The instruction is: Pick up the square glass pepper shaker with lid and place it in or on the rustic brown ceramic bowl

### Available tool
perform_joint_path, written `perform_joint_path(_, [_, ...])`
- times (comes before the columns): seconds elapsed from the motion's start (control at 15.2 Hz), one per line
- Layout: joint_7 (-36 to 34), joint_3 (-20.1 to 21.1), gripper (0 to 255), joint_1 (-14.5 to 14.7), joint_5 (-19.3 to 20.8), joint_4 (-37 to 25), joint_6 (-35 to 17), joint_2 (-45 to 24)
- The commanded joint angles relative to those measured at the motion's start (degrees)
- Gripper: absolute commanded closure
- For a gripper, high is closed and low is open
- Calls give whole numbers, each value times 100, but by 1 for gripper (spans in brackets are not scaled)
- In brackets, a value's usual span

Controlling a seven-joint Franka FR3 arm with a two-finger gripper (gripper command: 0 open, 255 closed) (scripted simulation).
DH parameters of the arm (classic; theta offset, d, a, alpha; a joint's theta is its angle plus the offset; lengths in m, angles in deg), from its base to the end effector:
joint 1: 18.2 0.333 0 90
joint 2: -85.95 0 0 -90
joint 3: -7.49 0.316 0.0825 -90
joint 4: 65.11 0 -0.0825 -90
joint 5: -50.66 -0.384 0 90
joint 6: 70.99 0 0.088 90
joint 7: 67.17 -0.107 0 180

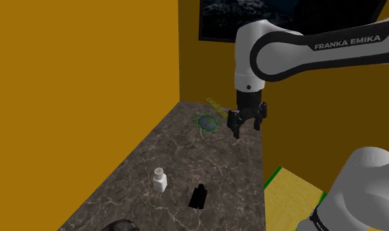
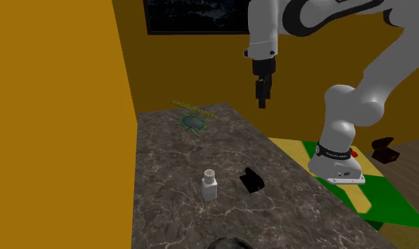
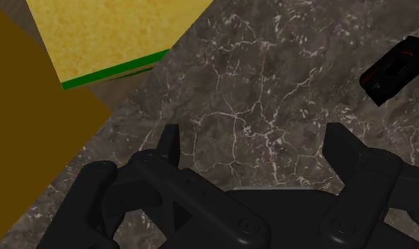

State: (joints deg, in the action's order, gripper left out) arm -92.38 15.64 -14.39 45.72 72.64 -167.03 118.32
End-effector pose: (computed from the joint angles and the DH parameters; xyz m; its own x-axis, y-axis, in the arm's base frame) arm 0.3527 0.0881 0.4995 0.9495 -0.2738 -0.1532 -0.2669 -0.9616 0.0643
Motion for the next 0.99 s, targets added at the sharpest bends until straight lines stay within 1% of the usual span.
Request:
perform_joint_path(0.0, [-258, 196, 0, 80, -136, -7, -230, -195])
perform_joint_path(0.26, [-745, 572, 0, 202, -305, -204, -719, -805])
perform_joint_path(0.46, [-1118, 841, 0, 274, -356, -429, -1065, -1318])
perform_joint_path(0.66, [-1505, 1093, 0, 336, -331, -720, -1383, -1872])
perform_joint_path(0.92, [-2051, 1381, 0, 431, -167, -1208, -1744, -2667])
